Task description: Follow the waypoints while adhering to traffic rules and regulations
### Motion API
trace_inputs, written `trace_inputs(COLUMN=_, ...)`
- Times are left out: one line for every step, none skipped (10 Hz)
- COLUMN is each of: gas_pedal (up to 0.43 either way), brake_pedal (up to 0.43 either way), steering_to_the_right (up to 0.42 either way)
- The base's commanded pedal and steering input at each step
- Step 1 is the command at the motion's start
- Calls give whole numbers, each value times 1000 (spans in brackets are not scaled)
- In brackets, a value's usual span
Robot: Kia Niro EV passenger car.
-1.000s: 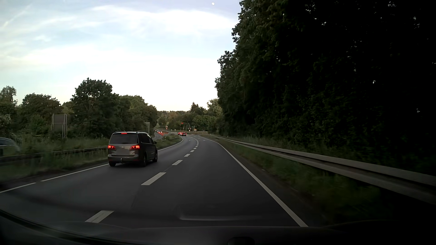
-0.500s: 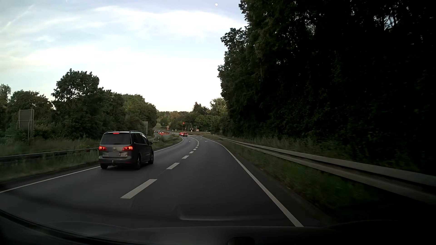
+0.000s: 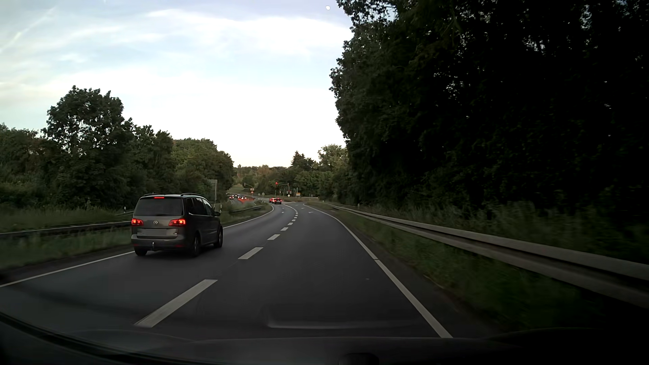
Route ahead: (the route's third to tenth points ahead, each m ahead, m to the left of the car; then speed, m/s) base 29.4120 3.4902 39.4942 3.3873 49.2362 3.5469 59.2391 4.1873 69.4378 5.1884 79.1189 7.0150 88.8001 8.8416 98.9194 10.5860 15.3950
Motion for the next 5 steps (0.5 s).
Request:
trace_inputs(gas_pedal=0, brake_pedal=128, steering_to_the_right=-6)
trace_inputs(gas_pedal=0, brake_pedal=128, steering_to_the_right=-6)
trace_inputs(gas_pedal=0, brake_pedal=128, steering_to_the_right=-6)
trace_inputs(gas_pedal=0, brake_pedal=128, steering_to_the_right=-6)
trace_inputs(gas_pedal=0, brake_pedal=128, steering_to_the_right=-6)
